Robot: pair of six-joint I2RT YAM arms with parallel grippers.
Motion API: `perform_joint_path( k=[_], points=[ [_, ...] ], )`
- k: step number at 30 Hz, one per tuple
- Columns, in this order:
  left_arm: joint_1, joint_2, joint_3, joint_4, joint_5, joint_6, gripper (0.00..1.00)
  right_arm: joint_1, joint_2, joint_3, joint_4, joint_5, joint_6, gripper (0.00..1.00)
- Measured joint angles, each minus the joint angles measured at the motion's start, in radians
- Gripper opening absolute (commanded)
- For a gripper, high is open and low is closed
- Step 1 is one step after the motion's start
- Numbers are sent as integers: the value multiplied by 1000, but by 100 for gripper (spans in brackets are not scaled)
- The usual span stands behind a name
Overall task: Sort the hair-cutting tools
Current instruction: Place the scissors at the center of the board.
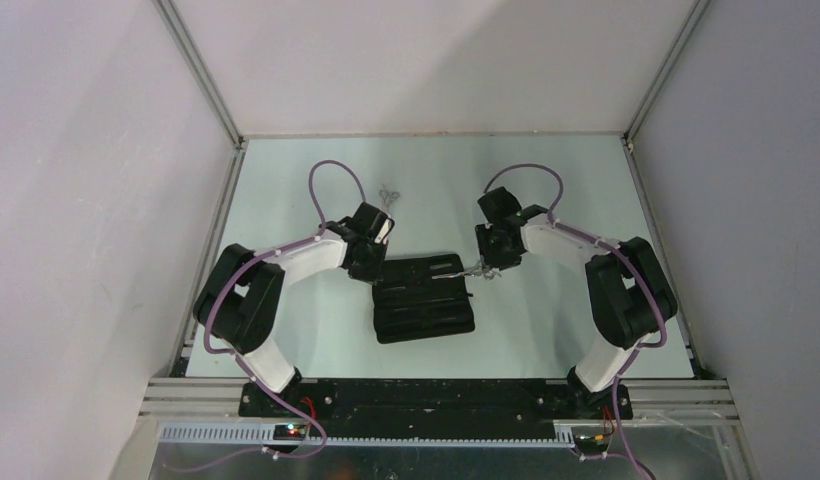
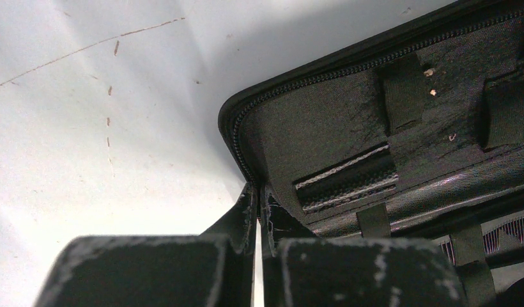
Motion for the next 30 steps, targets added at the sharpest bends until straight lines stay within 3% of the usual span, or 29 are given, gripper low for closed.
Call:
perform_joint_path(
  k=[7,16,22,30],
  points=[
    [0,0,0,0,0,0,0,16,-6,0,45,-116,-358,46],
    [6,-2,-2,2,7,-10,0,14,-36,0,85,-386,-846,47],
    [36,-11,-19,21,53,-35,0,7,-10,0,74,-517,-1041,46],
    [61,-11,-26,29,94,-60,0,8,71,0,70,-542,-1171,46]
  ],
)
